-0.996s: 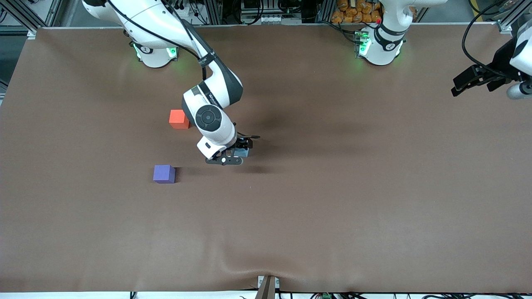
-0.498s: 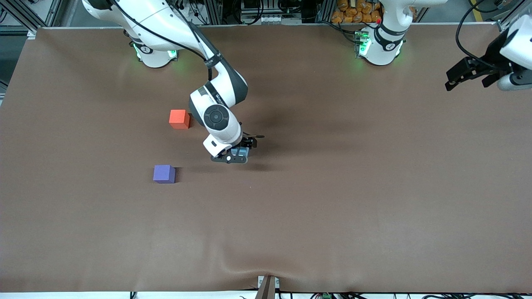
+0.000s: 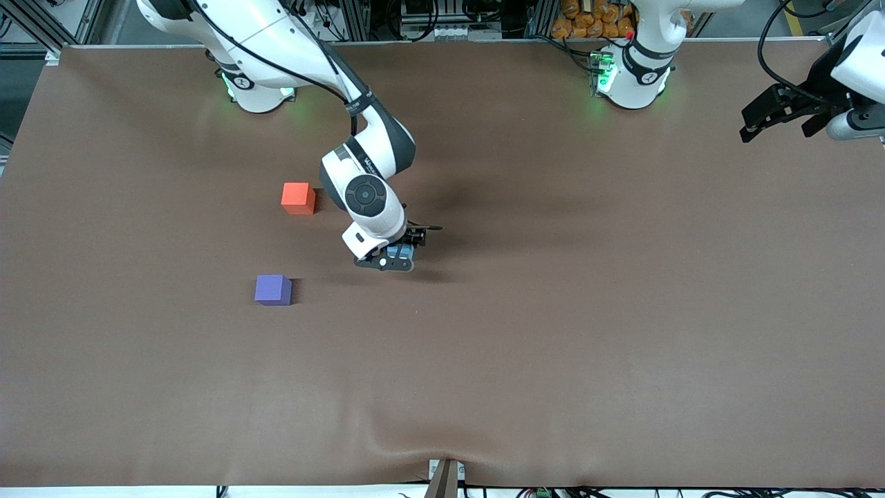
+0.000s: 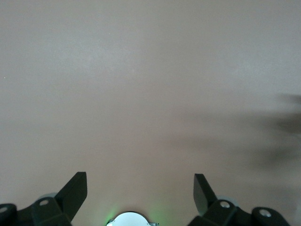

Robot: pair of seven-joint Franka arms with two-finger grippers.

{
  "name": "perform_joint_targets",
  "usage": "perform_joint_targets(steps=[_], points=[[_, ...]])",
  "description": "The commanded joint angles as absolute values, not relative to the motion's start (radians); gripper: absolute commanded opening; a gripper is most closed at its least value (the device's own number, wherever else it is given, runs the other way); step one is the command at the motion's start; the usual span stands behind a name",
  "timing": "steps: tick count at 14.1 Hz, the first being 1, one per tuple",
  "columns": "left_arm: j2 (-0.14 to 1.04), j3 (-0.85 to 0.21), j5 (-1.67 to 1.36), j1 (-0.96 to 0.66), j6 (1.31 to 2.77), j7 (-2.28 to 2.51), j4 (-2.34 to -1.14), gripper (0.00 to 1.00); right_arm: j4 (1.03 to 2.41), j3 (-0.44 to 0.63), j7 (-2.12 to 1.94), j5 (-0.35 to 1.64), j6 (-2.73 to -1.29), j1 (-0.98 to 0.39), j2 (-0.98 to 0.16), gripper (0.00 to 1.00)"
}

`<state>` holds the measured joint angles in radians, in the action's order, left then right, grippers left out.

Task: Place blue block between orange and purple blocks
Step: 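Carry the light-blue block with the right gripper between orange and purple blocks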

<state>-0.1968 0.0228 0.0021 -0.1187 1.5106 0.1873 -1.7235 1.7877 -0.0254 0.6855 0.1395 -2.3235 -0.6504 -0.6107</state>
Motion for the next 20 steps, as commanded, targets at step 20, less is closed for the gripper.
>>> perform_joint_targets(steps=[20], points=[[-0.215,0.017,-0.012,-0.11,1.505,0.17,-1.741,1.0,2.259,-0.011,0.08,0.144,-2.299,-0.219,-0.202,0.0]])
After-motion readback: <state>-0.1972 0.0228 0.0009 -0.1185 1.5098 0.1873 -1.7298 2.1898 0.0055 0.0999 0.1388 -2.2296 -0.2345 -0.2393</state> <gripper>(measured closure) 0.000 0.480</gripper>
